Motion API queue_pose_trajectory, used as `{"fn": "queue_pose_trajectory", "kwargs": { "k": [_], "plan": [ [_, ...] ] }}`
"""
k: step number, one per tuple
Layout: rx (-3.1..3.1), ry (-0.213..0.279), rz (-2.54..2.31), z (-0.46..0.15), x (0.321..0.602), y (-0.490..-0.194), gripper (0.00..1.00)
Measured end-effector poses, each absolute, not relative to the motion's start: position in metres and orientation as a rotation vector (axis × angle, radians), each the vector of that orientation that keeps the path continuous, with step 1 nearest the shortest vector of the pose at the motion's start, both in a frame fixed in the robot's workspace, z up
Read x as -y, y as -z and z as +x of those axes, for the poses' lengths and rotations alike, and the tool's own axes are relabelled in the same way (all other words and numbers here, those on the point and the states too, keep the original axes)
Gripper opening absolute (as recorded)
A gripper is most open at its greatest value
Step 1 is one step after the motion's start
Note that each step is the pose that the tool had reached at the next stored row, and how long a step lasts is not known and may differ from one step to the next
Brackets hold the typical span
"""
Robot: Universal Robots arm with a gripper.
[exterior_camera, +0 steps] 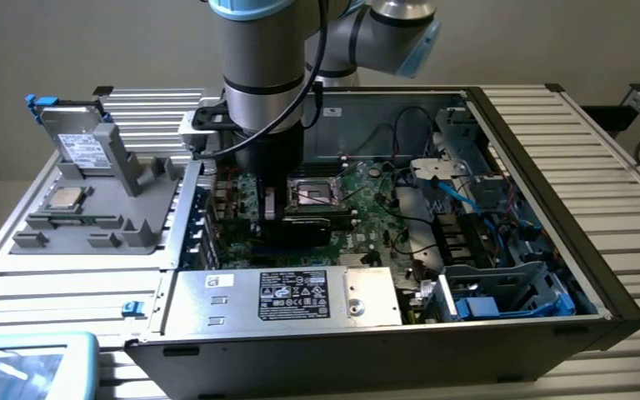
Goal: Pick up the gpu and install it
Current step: 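Insert the gpu into the slot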
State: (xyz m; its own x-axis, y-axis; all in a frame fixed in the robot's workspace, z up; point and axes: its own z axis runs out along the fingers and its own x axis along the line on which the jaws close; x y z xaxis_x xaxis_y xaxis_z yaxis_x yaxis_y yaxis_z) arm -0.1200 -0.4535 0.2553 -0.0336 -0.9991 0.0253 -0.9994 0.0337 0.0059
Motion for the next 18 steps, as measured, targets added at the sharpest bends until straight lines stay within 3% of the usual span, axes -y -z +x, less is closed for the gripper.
{"fn": "queue_pose_trajectory", "kwargs": {
  "k": [18],
  "plan": [
    [2.246, -0.016, 2.158, -0.1183, 0.4535, -0.2584, 0.27]
  ]
}}
